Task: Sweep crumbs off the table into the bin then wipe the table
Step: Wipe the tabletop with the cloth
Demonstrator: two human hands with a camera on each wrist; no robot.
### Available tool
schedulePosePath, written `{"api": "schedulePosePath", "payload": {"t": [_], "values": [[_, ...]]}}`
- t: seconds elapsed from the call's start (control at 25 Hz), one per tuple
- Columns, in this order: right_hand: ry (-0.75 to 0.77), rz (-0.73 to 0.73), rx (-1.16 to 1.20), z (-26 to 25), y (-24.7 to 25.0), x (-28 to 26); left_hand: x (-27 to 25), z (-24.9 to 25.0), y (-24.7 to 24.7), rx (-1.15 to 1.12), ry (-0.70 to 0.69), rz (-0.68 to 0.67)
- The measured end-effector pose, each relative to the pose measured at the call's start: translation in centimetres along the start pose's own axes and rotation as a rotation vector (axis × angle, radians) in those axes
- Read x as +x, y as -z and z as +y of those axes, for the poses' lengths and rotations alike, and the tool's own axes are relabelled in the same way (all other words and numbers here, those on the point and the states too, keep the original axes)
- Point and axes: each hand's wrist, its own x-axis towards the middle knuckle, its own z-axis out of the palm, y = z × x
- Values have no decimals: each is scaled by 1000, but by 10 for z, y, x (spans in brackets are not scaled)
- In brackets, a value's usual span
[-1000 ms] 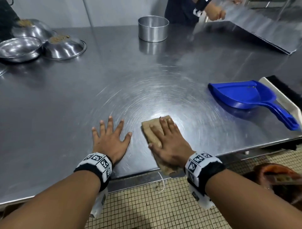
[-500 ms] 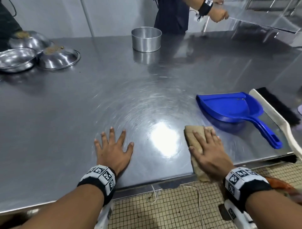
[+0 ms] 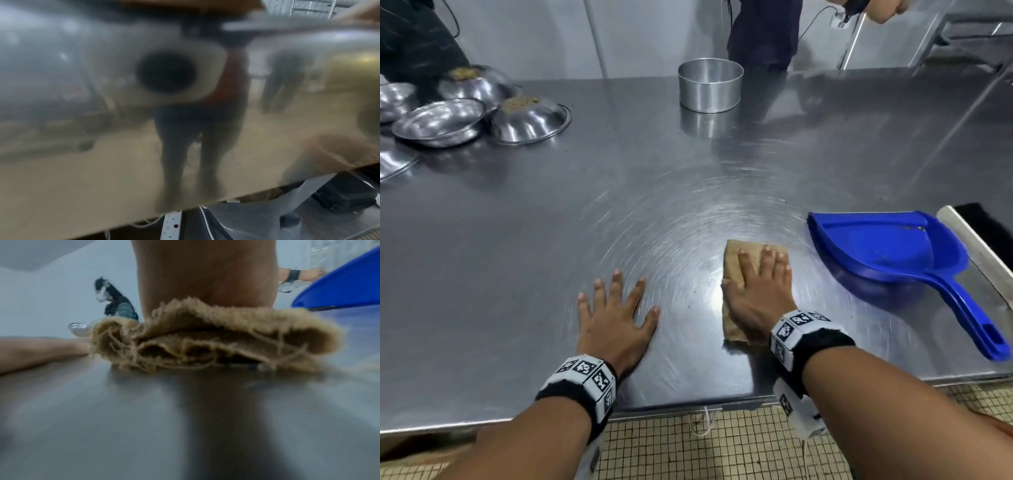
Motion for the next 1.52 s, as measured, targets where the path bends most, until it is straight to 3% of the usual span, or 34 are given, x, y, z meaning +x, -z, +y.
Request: {"api": "schedulePosePath", "payload": {"t": [0.2, 0.4, 0.6, 0.8, 0.96, 1.08, 1.32, 1.52], "values": [[227, -74, -79, -38, -20, -30, 1, -2, -1, 16, -3, -9], [294, -75, -102, -23, -23, -67, 0, -10, 2, -7, -70, -29], [96, 0, -55, 9, -16, -71, -4, -61, 8, -19, -185, -37], [-102, 14, -27, 17, -2, -39, 11, -126, 17, 2, -120, -15], [-183, 24, -29, -12, -6, -9, 24, -146, 19, 11, -110, 0], [-118, -12, -35, -52, -9, 4, 24, -145, 17, 33, -103, -3], [220, -83, -48, -152, -50, -22, 26, -146, 17, 21, -118, -10], [313, -75, -187, -142, -65, -72, 23, -146, 19, 34, -122, -23]]}}
